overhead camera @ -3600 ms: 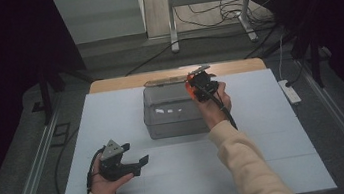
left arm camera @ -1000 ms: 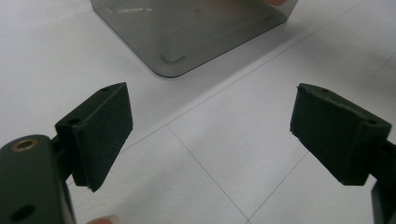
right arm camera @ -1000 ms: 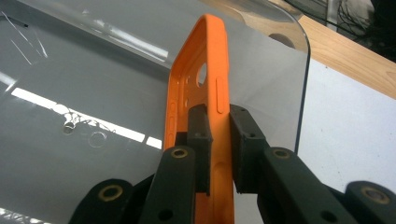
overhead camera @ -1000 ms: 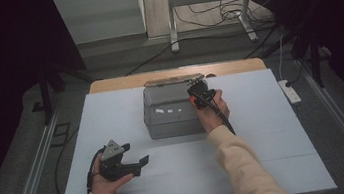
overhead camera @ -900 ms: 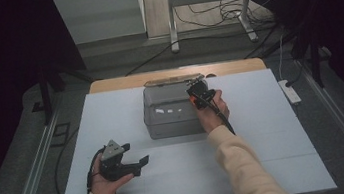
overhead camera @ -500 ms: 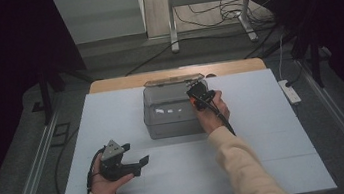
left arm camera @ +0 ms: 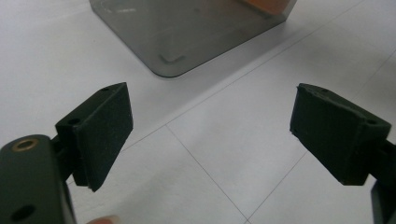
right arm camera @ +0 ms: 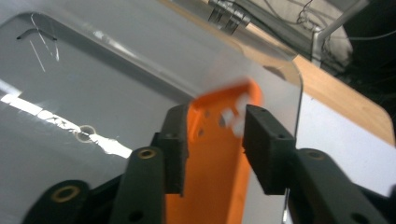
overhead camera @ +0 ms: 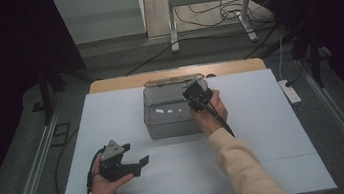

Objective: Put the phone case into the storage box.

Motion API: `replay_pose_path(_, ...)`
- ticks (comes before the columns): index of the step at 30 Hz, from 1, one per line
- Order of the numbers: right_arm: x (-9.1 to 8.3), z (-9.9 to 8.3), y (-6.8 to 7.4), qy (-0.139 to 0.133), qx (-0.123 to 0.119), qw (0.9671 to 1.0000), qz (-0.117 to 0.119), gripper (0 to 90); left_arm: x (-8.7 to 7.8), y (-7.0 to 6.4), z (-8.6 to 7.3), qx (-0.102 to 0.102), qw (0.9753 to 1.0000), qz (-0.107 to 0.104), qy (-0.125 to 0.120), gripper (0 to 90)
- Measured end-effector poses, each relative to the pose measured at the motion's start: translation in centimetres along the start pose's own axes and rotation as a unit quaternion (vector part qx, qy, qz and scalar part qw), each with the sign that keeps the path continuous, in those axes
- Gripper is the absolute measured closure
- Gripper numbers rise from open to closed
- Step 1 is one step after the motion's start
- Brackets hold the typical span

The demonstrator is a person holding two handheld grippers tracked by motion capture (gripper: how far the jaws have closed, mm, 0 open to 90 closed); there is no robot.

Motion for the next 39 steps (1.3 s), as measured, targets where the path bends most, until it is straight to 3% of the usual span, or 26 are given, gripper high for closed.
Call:
replay_pose_path(8, -0.5, 0.2, -0.1, -0.014, 0.003, 0.9997, 0.018, 52.8, 0.0, 0.0, 0.0, 0.000, 1.0000, 0.000, 0.000, 13.5)
replay_pose_path(14, -1.1, 0.3, -0.4, -0.017, 0.014, 0.9988, 0.044, 49.0, -0.1, 0.0, 0.0, 0.000, 1.0000, 0.000, 0.000, 13.5)
replay_pose_path(21, -2.0, 0.4, -0.6, -0.019, 0.024, 0.9948, 0.097, 44.7, -0.1, 0.0, 0.0, -0.001, 1.0000, 0.000, -0.002, 13.5)
replay_pose_path(27, -3.1, 0.0, -1.0, -0.019, 0.041, 0.9869, 0.155, 41.2, -0.2, 0.0, 0.0, 0.000, 1.0000, 0.002, -0.001, 13.4)
replay_pose_path(34, -4.9, -1.0, -1.8, -0.042, 0.051, 0.9694, 0.236, 36.7, -0.2, 0.0, -0.1, -0.002, 1.0000, 0.002, -0.002, 13.4)
replay_pose_path(39, -6.3, -1.9, -2.4, -0.061, 0.052, 0.9596, 0.270, 35.2, -0.3, 0.1, -0.1, -0.004, 1.0000, 0.003, -0.001, 13.4)
Point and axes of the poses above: each handheld gripper's, and its own axes: x roughly forward along the jaws, z roughly out of its top, y roughly to its left, the point moved 4 cm from there along x, roughly forward along the jaws, and after that the axes turned 14 degrees about x, right-handed, at the moved point
